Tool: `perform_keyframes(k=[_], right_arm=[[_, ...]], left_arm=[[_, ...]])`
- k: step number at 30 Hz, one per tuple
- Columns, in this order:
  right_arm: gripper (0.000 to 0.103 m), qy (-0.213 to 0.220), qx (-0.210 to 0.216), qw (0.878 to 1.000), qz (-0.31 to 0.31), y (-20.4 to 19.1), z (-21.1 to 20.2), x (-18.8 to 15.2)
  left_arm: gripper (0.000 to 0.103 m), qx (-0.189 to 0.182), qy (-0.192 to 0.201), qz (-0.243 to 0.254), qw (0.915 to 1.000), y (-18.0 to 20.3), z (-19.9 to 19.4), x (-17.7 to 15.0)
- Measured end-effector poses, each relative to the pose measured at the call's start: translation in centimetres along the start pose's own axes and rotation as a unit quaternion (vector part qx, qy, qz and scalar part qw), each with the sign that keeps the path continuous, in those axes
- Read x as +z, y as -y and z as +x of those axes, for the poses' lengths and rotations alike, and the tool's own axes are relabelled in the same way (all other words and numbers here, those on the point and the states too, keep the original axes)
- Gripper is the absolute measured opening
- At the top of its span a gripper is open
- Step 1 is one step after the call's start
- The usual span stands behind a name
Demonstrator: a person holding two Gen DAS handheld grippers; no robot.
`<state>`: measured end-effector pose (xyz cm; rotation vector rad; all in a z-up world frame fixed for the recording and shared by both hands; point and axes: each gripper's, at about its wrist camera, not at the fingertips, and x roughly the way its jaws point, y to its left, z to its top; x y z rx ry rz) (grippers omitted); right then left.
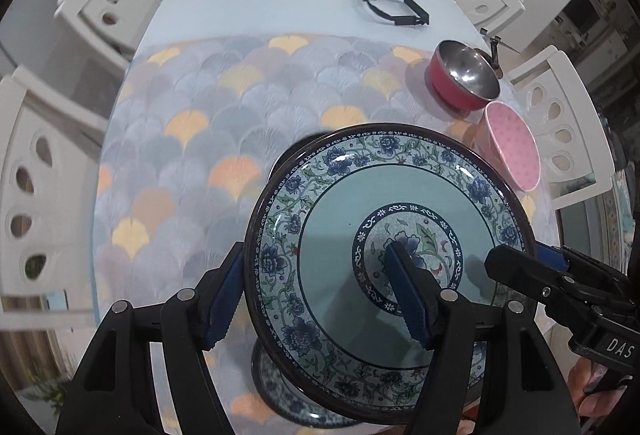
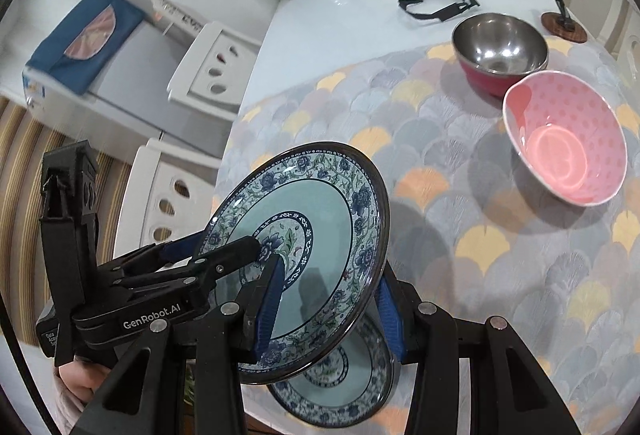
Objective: Organize plates and bowls
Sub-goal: 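Lower the held floral plate onto the plate stack with both grippers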
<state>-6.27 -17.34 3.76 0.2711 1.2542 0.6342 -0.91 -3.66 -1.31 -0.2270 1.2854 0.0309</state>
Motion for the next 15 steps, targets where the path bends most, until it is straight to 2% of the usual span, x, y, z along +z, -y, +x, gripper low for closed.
perform_keyframes(k=[15], right_arm=[[0.044,-0.024,0.01,0.999,-0.028,-1.3,-0.2,-3.6]], left_arm=[[0.066,0.003,0.003,-0.026,0.9997,-0.7,-1.5,-4.6]])
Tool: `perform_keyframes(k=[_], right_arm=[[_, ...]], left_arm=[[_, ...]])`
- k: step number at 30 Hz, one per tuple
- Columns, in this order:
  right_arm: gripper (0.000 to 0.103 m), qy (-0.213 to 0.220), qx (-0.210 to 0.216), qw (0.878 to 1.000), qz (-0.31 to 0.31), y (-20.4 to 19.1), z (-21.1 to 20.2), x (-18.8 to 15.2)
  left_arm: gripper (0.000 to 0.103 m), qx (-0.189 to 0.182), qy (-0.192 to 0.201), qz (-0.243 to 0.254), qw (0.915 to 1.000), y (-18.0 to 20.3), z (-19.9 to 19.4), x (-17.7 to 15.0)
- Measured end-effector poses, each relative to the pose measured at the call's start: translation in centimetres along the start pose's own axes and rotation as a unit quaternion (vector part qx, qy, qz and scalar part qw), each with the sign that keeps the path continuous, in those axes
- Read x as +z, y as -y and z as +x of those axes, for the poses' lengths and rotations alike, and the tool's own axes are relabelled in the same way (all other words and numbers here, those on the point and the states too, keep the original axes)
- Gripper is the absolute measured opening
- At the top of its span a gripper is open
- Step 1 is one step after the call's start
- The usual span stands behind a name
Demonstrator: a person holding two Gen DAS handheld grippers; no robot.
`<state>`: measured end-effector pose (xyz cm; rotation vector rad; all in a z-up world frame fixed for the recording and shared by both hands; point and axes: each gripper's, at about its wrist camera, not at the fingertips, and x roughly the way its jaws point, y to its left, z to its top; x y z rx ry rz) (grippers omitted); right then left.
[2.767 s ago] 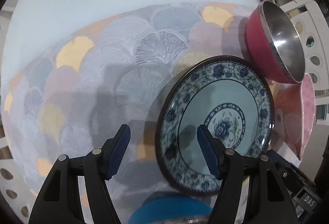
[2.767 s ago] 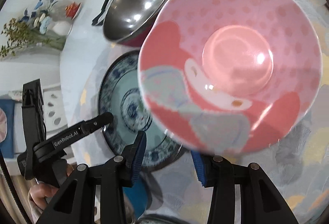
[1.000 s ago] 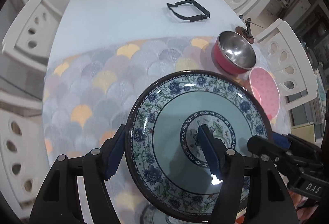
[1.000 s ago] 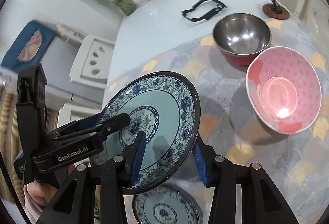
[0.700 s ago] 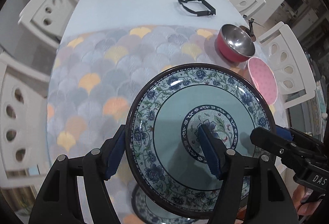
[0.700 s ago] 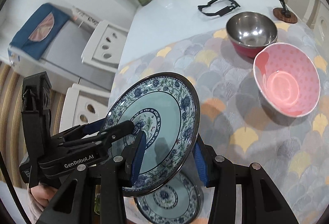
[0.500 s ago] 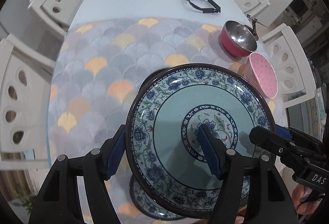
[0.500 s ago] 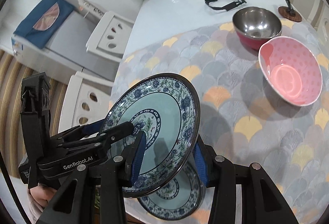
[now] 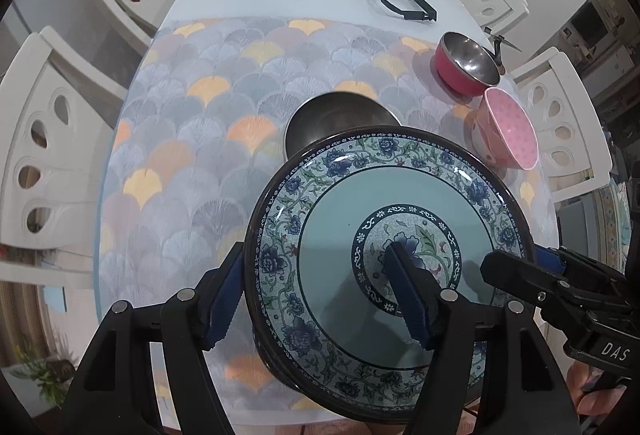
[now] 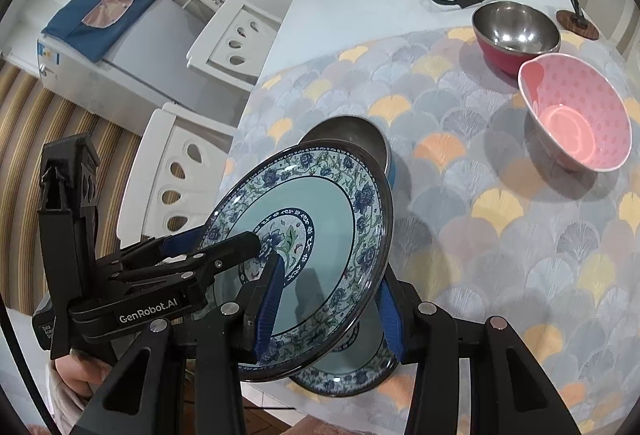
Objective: Organize plates and bowls
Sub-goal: 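Lower the held floral plate onto the plate stack with both grippers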
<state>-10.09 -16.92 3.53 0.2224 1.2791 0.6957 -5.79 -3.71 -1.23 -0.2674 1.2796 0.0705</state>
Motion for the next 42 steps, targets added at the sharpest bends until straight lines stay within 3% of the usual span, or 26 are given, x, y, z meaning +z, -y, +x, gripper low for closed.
perform_keyframes(k=[14,27,42], right_arm=[[0.044,-0.032,0.009,0.999,-0.016,-0.6,1.1,-2.7],[0.044,-0.066,0.007,0.997,-0.024,-0.1,2.8,-4.6],[0.044,-0.117,-0.004,0.993,-0.002,1.6,6.2,-6.0]], left_arm=[[0.066,-0.003,-0.009,-0.027,0.9996,-1.1,-0.5,-3.4],[0.066,-0.019,-0.055,-0.047,0.9972,-1.8,1.3,-6.8],[0.066,-0.013,-0.101,-0.054,0.9933,-1.9,4.8,-8.1]])
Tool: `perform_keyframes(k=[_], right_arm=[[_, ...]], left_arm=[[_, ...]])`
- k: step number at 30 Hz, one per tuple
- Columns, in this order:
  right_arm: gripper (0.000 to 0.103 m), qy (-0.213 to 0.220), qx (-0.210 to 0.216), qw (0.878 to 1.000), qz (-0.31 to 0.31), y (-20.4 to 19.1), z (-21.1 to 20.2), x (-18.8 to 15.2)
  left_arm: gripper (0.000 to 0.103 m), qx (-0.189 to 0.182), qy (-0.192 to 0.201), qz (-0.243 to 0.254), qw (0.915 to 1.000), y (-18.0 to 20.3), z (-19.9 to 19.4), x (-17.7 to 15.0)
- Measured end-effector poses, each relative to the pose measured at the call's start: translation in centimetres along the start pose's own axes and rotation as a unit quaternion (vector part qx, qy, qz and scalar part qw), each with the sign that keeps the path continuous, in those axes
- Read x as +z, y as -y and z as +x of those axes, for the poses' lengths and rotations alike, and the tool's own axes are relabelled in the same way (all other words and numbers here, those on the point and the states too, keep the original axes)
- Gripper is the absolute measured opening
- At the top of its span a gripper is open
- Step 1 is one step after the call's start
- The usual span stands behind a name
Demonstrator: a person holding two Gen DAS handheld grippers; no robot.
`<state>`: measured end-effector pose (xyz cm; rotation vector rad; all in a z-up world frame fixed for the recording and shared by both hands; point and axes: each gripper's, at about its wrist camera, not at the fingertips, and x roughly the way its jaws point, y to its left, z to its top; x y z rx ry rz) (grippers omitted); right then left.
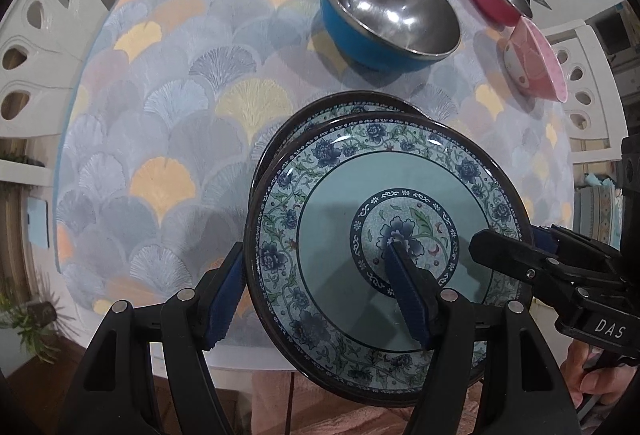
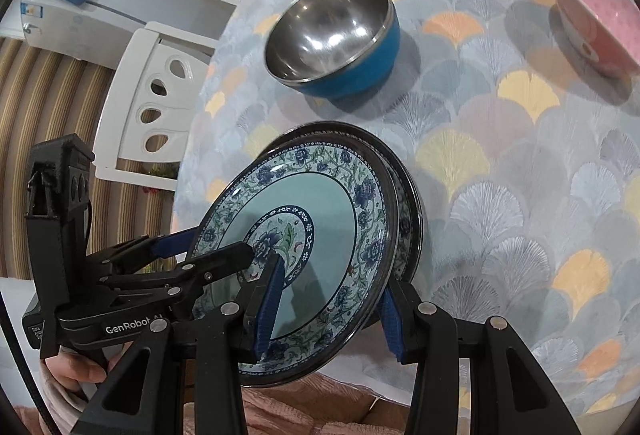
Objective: Organize plates and bowls
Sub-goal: 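Lower the held floral plate onto the plate stack with both grippers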
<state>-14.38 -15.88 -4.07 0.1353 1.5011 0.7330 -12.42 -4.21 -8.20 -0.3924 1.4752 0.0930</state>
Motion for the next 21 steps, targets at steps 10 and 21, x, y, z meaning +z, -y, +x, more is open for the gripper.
perform_keyframes(k=[10,21], right_arm=[[0.044,-0.011,-0.002,1.0,0.01,0.2,0.8,0.2],[0.044,-0.028,-0.011,0.999,0.019,0.0,1.6,0.2]], left_arm=[[0.066,0.004,-0.008,0.002,1.0,0.2,0.7,0.6],[0.066,0.003,-0.022,-0.002,0.9997,-0.1,1.6,1.1]])
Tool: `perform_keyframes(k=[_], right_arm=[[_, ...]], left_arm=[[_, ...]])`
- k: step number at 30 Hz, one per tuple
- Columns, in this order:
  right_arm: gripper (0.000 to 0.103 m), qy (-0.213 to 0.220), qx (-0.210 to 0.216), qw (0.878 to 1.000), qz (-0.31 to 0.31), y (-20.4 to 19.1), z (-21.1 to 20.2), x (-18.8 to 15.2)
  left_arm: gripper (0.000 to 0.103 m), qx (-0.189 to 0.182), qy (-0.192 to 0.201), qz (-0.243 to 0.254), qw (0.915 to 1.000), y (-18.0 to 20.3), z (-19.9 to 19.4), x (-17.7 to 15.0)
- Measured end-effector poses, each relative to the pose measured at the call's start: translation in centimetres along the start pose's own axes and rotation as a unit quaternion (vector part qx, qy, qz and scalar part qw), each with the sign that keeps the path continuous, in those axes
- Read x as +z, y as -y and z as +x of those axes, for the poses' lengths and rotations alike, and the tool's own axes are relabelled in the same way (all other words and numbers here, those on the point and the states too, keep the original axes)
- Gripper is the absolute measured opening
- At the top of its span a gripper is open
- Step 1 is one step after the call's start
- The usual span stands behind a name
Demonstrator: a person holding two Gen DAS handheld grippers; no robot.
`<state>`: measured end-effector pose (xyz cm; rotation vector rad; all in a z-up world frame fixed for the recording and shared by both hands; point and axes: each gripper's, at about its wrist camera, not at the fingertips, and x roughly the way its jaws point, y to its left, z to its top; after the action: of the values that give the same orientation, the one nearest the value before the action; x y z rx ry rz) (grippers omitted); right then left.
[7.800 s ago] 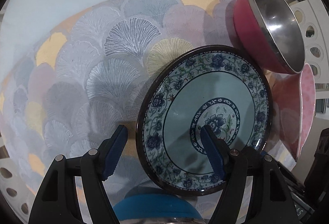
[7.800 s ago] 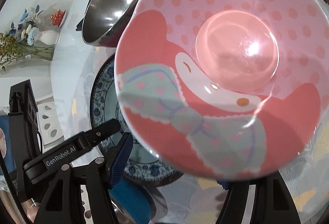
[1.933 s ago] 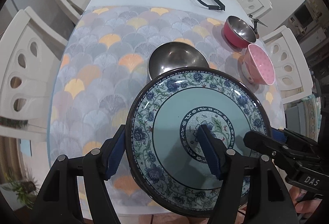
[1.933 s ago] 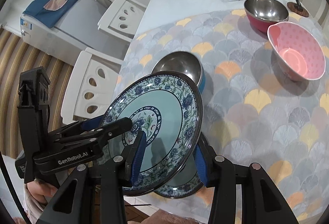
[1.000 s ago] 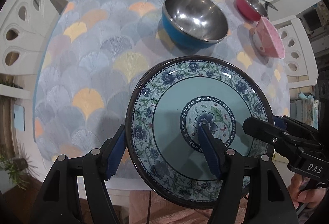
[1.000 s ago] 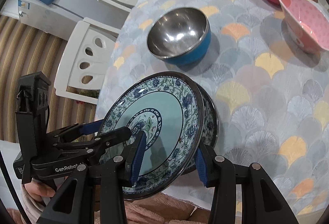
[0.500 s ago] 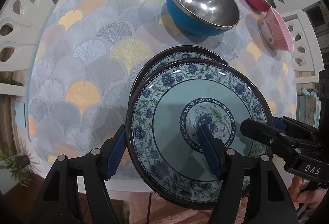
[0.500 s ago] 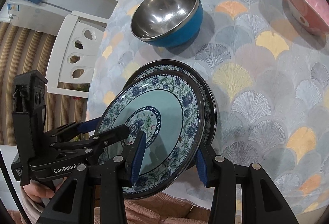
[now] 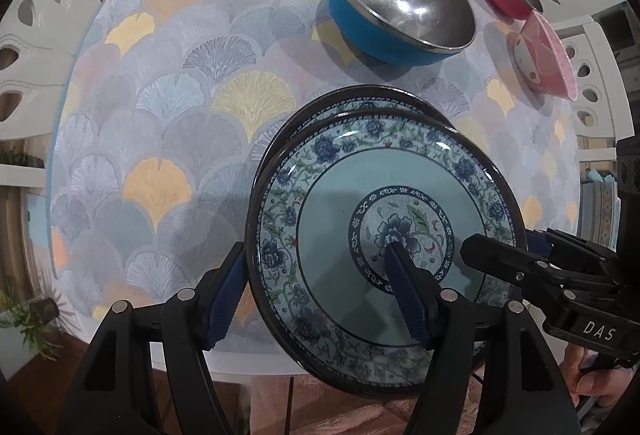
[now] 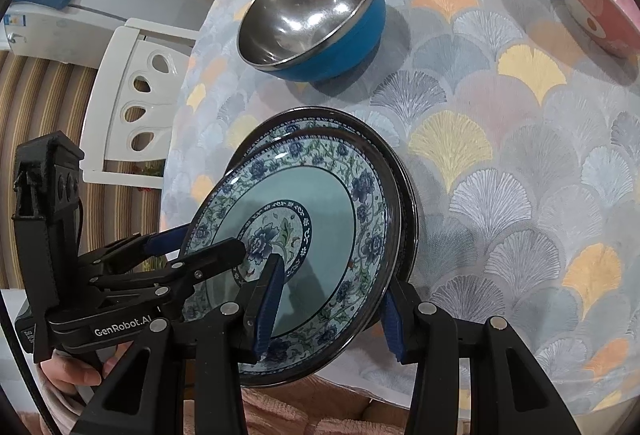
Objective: Organize plates and bowls
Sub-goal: 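Lower the held floral plate onto the plate stack with both grippers, then open both grippers and lift them off the plate stack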
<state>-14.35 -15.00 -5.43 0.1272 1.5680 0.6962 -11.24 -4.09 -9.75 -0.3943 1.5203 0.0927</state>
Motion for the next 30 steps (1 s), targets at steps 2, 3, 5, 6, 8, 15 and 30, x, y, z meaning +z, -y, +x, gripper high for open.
perform_keyframes(k=[2,3,5,6,8,15,30], right_arm=[[0.044,-0.007,-0.004,1.0,-0.001,-0.1,0.4,0.0],[0.044,-0.009,-0.004,1.0,0.0,-0.1,0.6,0.0],[0.047,-0.01,-0.013,1.0,0.001,0.1,0.7,-0.1],[0.047,-0.01,-0.015,1.0,0.002,0.2,0.7,-0.1],[0.047,-0.011,-0.006,1.0,0.008,0.6,0.7,-0.1],[0.047,-0.015,-0.008,1.0,0.011,1.1,0.3,-0.3],[0.047,0.002,-0.003,0.999,0.032,3.4,-2.1,-1.9]], left_arm=[[0.066,0.002,-0.004,0.0,1.0,-0.1,0.3,0.0],[0.066,0.001,-0.005,-0.001,1.0,-0.1,0.4,0.0],[0.066,-0.001,-0.006,-0.001,1.0,-0.1,0.5,0.1],[0.066,-0.002,-0.006,0.001,1.0,0.0,0.6,0.1],[0.066,0.005,-0.008,0.002,1.0,0.1,0.7,0.2],[0.066,0.019,-0.002,-0.011,0.9998,-0.4,0.1,0.6],[0.068,0.033,0.008,-0.043,0.9985,-0.9,-1.5,0.1]])
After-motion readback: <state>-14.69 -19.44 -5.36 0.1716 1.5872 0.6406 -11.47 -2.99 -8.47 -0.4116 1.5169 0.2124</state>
